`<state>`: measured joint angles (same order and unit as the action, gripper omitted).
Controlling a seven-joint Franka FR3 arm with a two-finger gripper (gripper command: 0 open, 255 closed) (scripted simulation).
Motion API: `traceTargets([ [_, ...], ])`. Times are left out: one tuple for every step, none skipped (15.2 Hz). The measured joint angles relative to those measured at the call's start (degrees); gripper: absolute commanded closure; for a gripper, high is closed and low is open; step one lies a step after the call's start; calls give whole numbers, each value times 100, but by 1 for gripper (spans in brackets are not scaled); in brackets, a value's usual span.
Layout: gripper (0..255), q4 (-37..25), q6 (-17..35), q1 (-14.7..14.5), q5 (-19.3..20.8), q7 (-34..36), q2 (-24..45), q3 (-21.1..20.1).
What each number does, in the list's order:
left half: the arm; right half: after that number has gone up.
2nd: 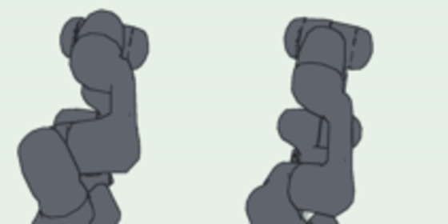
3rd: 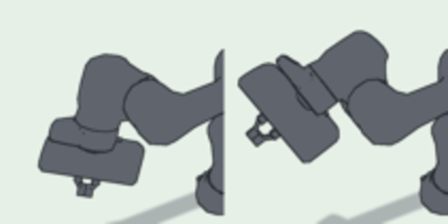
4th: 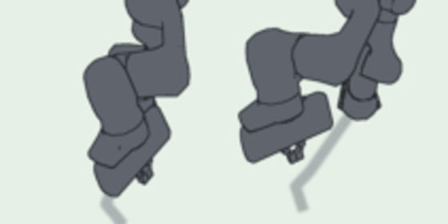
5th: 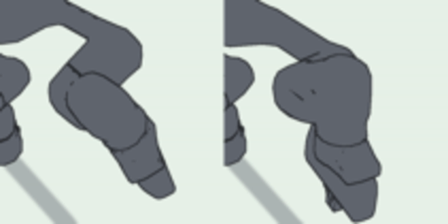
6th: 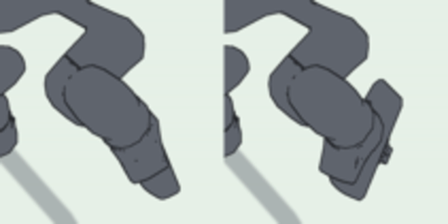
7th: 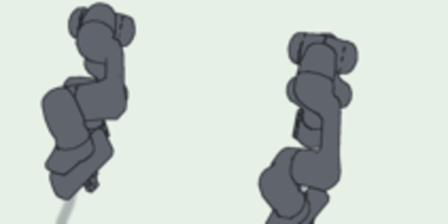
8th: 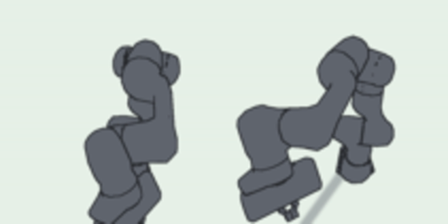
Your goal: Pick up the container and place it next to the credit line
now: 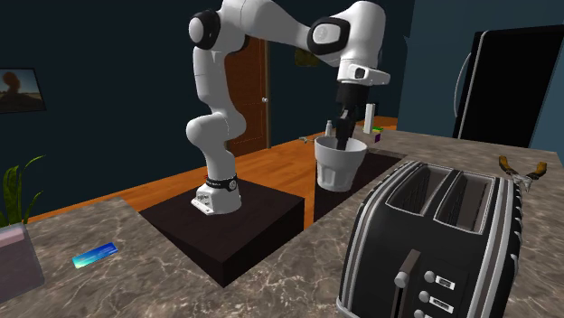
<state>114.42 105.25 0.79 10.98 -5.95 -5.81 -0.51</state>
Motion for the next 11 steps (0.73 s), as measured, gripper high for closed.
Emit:
traceTargets([
  [255, -48, -65, 0, -3, -14, -18, 0],
  [255, -95, -134, -5, -8, -17, -39, -5],
  [255, -161, -210, -5, -12, -32, -51, -7],
  [255, -231, -296, -4, -16, -53, -70, -4],
  [255, -287, -346, -4, -18, -61, -64, -5],
  [255, -223, -335, 18, -12, -107, -125, 22],
  [255, -81, -313, 54, 0, -180, -257, 67],
  [255, 47, -292, 100, 17, -277, -383, 127],
  [255, 187, -275, 141, 35, -362, -523, 180],
  [255, 338, -264, 181, 55, -448, -681, 235],
  [255, 445, -226, 242, 86, -578, -777, 322],
])
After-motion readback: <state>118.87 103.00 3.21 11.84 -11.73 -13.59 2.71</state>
